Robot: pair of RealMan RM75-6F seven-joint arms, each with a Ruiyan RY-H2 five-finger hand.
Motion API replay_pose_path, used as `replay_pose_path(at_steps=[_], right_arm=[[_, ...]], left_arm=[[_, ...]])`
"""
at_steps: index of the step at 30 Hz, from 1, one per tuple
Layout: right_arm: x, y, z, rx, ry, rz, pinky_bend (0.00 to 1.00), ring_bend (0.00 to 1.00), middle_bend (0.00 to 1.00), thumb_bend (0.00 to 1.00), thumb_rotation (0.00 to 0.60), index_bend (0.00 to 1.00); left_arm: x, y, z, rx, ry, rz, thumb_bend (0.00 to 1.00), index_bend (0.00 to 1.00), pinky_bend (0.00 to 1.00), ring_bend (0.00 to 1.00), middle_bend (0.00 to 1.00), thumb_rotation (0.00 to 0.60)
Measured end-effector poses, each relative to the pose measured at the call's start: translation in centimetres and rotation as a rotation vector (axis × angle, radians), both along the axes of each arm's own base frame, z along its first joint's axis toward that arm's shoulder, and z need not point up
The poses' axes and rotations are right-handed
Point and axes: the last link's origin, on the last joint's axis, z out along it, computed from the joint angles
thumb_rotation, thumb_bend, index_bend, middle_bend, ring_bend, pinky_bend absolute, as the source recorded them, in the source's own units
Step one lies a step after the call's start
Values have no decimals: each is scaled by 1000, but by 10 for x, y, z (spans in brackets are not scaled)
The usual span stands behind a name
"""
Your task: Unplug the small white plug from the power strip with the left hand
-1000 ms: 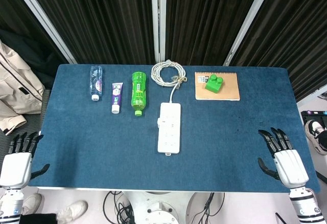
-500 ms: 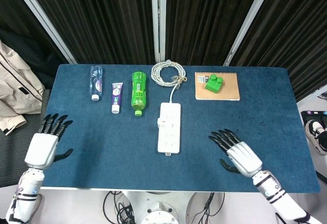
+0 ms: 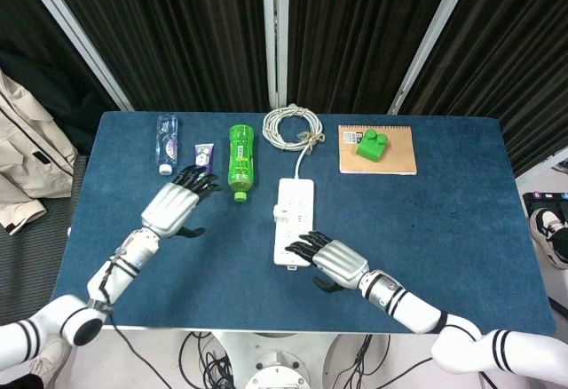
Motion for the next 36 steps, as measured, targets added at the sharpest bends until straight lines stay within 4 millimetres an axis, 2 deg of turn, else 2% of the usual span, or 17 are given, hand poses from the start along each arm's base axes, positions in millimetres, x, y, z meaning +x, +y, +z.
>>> replay_pose_path(at_steps=[5, 14, 26, 36], right_arm=[[0, -1, -13, -1, 29, 0, 0, 0, 111, 436, 600, 29], [-6, 3, -22, 1, 18, -33, 0, 0, 113, 438, 600, 29], [-13, 5, -27, 4, 9, -51, 0, 0, 113, 438, 600, 28], [-16, 4, -26, 3, 11, -59, 0, 0, 114, 444, 600, 28]], left_arm=[[28, 24, -35, -69, -8, -26, 148, 229, 115, 14, 135, 600], [61, 42, -77, -139, 9, -83, 149, 244, 268, 85, 183, 600], [87, 47, -103, -193, 7, -135, 150, 263, 314, 121, 220, 600], [99, 57, -121, -197, 55, -162, 241, 350, 516, 265, 345, 600]])
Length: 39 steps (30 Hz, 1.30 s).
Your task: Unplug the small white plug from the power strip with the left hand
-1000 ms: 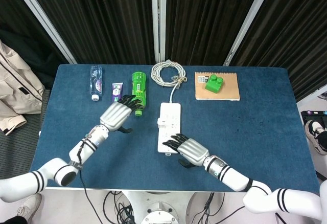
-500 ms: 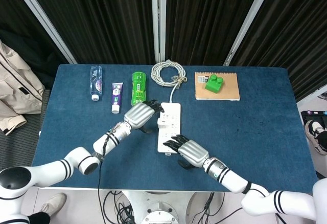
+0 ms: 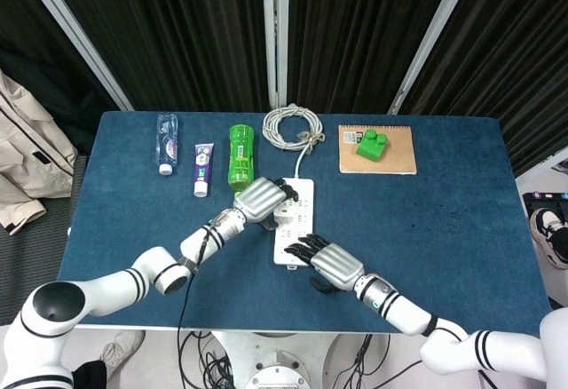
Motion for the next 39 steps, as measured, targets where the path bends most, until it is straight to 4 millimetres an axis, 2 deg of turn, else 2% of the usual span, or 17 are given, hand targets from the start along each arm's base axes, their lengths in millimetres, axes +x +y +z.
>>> replay_pose_path(at_steps=[8, 16, 25, 39], right_arm=[[0, -2, -1, 3, -1, -5, 0, 0, 114, 455, 600, 28], [0, -3, -3, 7, 3, -8, 0, 0, 118, 472, 600, 29], [0, -2, -6, 11, 5, -13, 0, 0, 119, 507, 600, 29], [2, -2, -6, 10, 9, -14, 0, 0, 119, 506, 600, 28]], left_arm=[[1, 2, -11, -13, 8, -8, 316, 480, 638, 444, 523, 600], [0, 4, -15, -31, -52, 28, 400, 629, 674, 550, 668, 600], [-4, 6, -17, -64, -149, 95, 418, 680, 677, 578, 717, 600], [-16, 5, -17, -79, -264, 157, 447, 720, 679, 614, 758, 600]])
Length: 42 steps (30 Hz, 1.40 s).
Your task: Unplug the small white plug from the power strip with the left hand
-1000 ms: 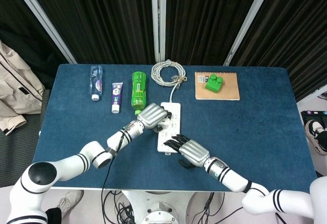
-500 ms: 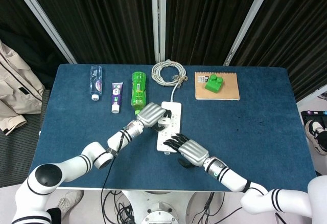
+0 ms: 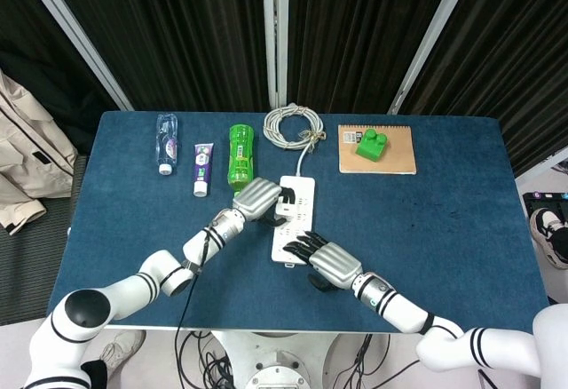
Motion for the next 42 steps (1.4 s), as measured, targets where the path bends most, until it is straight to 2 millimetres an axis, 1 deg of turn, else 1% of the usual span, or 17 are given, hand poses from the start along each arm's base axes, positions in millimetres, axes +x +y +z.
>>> replay_pose_path(at_steps=[10, 20, 29, 37, 42], right_arm=[[1, 0, -1, 2, 1, -4, 0, 0, 119, 508, 600, 28], [1, 0, -1, 0, 2, -3, 0, 0, 120, 507, 600, 28], [2, 0, -2, 1, 2, -4, 0, 0, 120, 508, 600, 28], [2, 0, -1, -2, 1, -3, 0, 0, 120, 508, 600, 28], [3, 0, 0, -4, -2, -1, 0, 0, 120, 508, 600, 28]], left_arm=[[-6, -4, -1, -22, -75, 30, 456, 731, 680, 632, 778, 600], [-13, 0, 0, -19, -127, 80, 469, 746, 680, 649, 804, 600], [-12, 3, 7, -5, -191, 92, 473, 753, 680, 652, 815, 600], [-15, 4, 7, -3, -186, 104, 481, 774, 684, 663, 834, 600], [-13, 4, 13, 16, -215, 93, 484, 774, 685, 663, 833, 600]])
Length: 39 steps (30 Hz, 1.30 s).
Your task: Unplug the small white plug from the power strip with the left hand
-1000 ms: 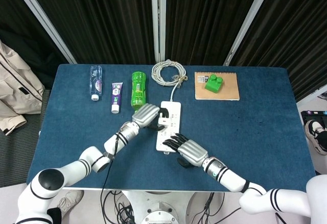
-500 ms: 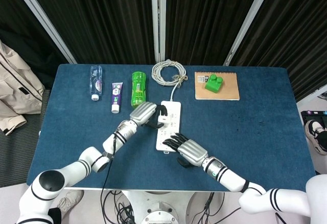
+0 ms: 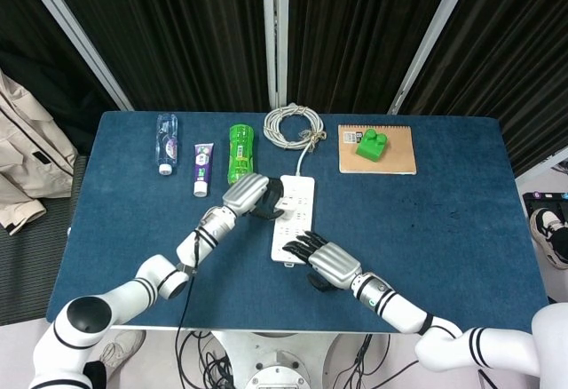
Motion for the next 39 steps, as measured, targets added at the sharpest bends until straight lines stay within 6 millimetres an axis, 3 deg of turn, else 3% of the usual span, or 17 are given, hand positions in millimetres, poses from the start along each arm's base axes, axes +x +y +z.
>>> replay_pose_path(at_steps=[12, 23, 27, 30, 32, 34, 39], right_arm=[[2, 1, 7, -18, -17, 7, 0, 0, 120, 508, 600, 28], [5, 6, 28, -72, -72, 33, 0, 0, 122, 474, 600, 29], [1, 6, 47, -128, -97, 36, 0, 0, 123, 470, 600, 29], [-7, 6, 66, -185, -109, 29, 0, 0, 125, 460, 600, 29], [-13, 7, 81, -229, -113, 18, 0, 0, 125, 435, 600, 29], [-21, 9, 95, -271, -115, 4, 0, 0, 125, 394, 600, 29], [-39, 16, 127, -366, -106, -29, 0, 0, 125, 347, 600, 31]], left_arm=[[-3, 3, 26, 89, -27, -30, 483, 762, 683, 659, 824, 600], [-63, -15, 55, 240, 76, 16, 483, 720, 669, 639, 775, 600], [-83, -31, 60, 277, 124, 25, 446, 632, 607, 549, 677, 600], [-93, -42, 63, 302, 173, 23, 249, 461, 442, 357, 489, 600], [-97, -49, 65, 307, 196, 29, 170, 360, 336, 255, 378, 600], [-99, -55, 68, 305, 207, 38, 138, 309, 287, 213, 325, 600], [-110, -73, 92, 326, 211, 80, 117, 283, 266, 211, 319, 600]])
